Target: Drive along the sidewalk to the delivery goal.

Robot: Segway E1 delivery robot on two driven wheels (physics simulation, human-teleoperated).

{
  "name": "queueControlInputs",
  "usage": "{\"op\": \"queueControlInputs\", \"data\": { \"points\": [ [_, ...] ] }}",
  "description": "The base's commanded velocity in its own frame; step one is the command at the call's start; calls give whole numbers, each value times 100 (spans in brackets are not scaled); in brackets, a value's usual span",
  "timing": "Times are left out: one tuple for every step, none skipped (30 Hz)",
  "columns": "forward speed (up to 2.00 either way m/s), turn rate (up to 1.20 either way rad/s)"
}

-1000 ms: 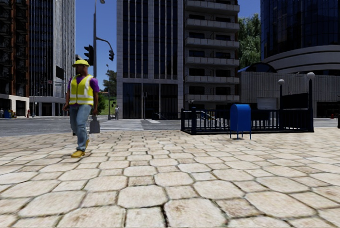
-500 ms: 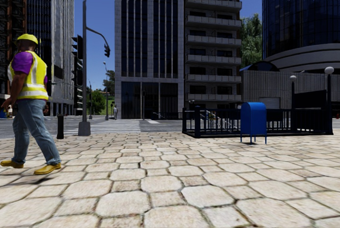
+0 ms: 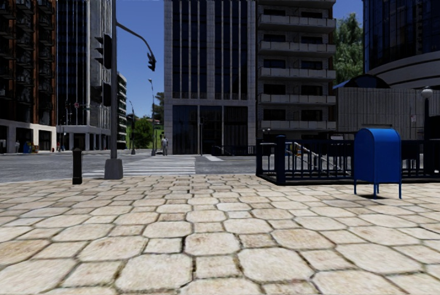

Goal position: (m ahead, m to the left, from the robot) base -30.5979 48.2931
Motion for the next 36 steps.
{"op": "queueControlInputs", "data": {
  "points": [
    [179, 2],
    [179, 2],
    [179, 2],
    [179, 2],
    [179, 2],
    [179, 2],
    [179, 2],
    [179, 2],
    [179, 9],
    [179, 31],
    [179, 52],
    [179, 68],
    [179, 73],
    [179, 73],
    [179, 74],
    [179, 74],
    [179, 56],
    [179, 23],
    [179, 13],
    [179, 10],
    [179, 9],
    [179, 9],
    [179, 9],
    [179, 9],
    [179, 9],
    [179, 15],
    [179, 44],
    [179, 62],
    [179, 77],
    [179, 77],
    [179, 113],
    [179, 116],
    [179, 117],
    [178, 120],
    [177, 120],
    [171, 120]
  ]
}}
